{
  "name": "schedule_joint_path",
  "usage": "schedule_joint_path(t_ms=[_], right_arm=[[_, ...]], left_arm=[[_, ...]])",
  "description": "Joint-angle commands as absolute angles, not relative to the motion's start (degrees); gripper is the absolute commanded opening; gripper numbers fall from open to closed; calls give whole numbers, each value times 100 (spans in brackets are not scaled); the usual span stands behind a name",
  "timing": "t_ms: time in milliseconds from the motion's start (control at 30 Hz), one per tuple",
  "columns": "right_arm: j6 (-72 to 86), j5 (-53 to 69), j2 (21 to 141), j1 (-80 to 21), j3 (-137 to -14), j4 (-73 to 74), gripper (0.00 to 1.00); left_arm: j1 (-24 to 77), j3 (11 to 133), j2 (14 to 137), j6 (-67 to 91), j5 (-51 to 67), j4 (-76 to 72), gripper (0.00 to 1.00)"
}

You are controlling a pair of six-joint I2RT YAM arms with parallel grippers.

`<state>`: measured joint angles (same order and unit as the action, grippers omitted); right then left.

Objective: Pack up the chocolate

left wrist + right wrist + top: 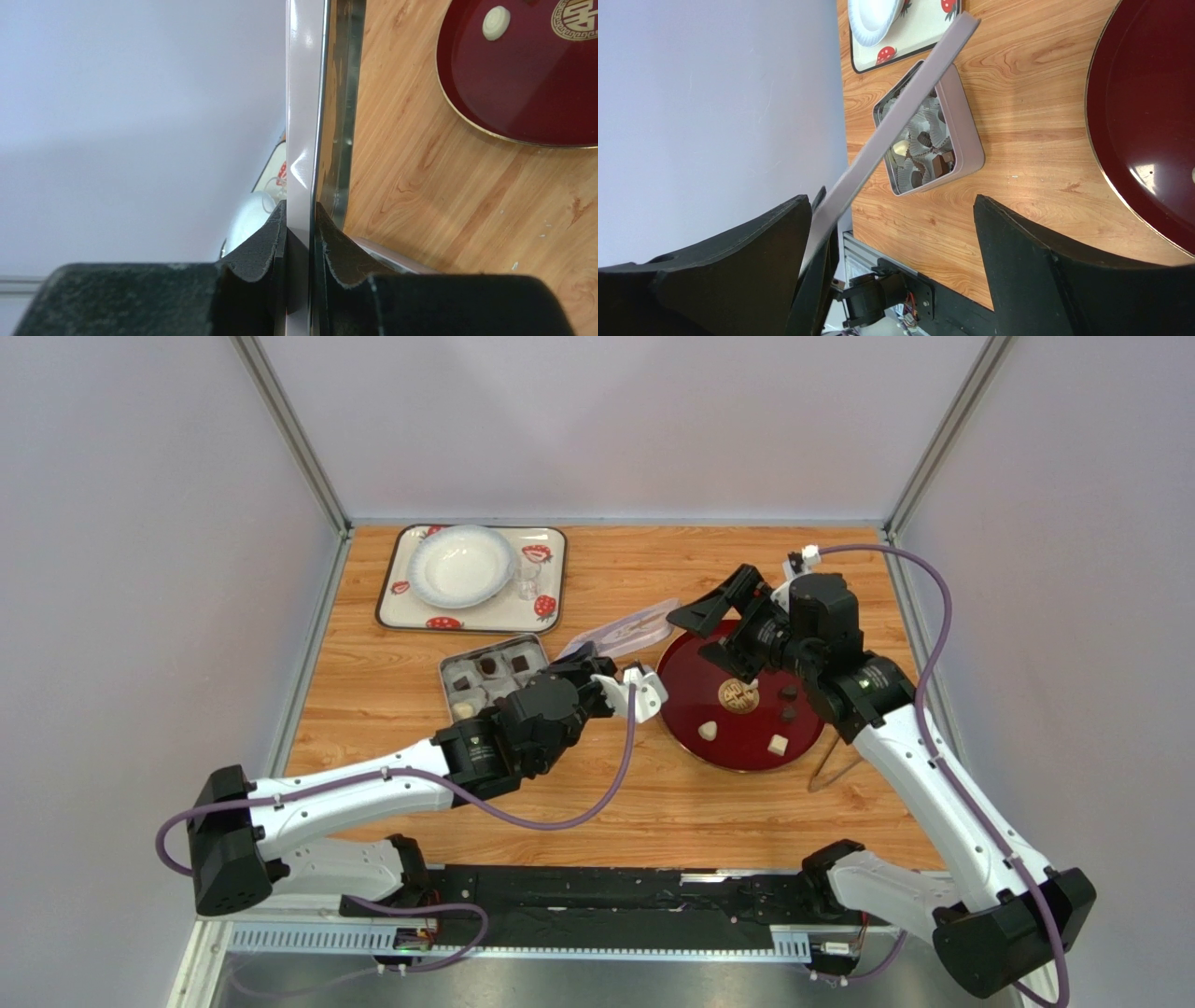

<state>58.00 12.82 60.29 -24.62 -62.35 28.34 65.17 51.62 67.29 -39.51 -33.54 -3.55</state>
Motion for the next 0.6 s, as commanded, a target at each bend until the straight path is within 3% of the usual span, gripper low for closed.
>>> schedule_joint_path(t_ms=[0,233,567], right_arm=[[6134,1274,6293,-2443,-6591,2804,89],[6284,1564,6671,-2408,-6627,2681,85],[6486,1705,6908,-2364,-6530,2479,59]], left_arm=[[6749,5063,6723,-4517,-3708,-1317,15],[6943,4983,6987,-4737,-3937,-1670,16],[7189,4922,7242,-4834,-4183,-1889,17]])
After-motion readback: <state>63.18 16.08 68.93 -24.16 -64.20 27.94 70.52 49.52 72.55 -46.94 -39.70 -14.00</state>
